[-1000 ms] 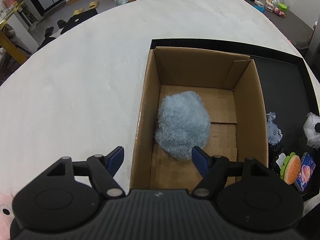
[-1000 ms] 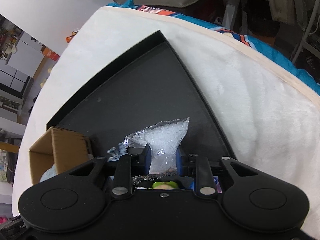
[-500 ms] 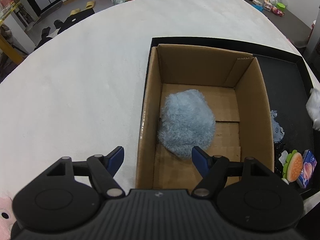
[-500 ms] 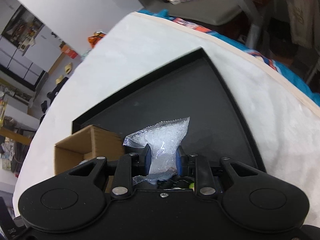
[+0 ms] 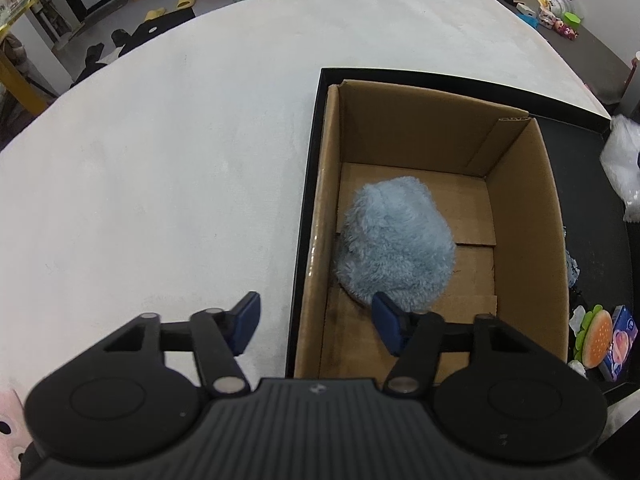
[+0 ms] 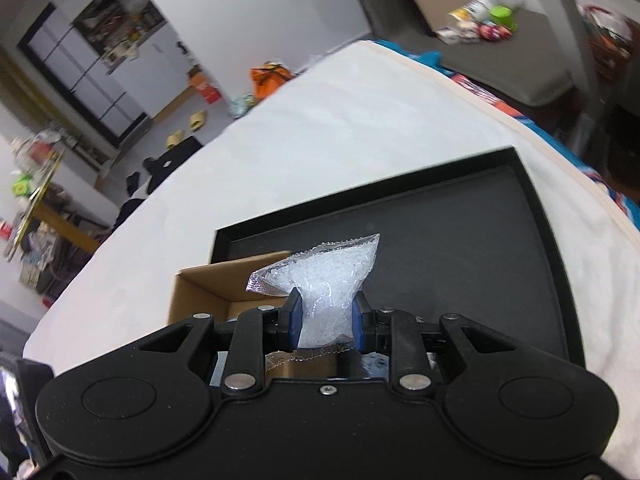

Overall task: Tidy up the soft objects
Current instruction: 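Carry the plastic bag into the box and release it with the right gripper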

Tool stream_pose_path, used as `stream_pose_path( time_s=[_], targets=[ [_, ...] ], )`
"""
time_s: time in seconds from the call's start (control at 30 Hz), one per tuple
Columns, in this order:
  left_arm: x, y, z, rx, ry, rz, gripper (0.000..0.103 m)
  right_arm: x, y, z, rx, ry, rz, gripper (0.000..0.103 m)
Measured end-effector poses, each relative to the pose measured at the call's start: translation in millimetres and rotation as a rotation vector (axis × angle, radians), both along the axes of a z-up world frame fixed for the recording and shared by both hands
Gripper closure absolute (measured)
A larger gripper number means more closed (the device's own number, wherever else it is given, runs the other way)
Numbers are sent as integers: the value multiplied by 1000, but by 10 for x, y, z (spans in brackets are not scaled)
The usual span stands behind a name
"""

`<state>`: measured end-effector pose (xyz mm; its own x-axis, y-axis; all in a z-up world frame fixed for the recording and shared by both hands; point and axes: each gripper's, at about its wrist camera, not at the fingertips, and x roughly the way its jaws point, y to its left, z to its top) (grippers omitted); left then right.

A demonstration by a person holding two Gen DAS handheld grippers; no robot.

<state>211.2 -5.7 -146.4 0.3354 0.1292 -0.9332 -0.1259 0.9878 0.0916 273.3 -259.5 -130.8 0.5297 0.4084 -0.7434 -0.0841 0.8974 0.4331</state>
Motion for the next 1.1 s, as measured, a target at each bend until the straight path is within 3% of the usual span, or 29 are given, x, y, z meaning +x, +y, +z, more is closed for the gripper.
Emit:
stream_pose_path(
  time_s=[0.2,0.3,0.73,0.8,0.87,0.93,1.1],
  targets=[
    [6,89,-49,-33,13,18,73,6,220,73,-18,-40,65,79],
    [9,118,-80,-56,21,21,91,15,329,76,-32,-41,89,79],
    [1,237,-140,-105,37,36,93,86,810,80,-60,-31,151,77],
    [-4,266,-137,-115,35,35,93,102,860,101,-72,-31,146,69],
    [-11,298,-137,-123,33,32,93,116,865,115,-77,-24,135,23],
    [-28,331,-135,-135,27,35,92,106,846,134,-86,-22,114,16],
    [-54,397,-134,-154,21,47,92,60,789,121,-122,13,112,16]
  ],
)
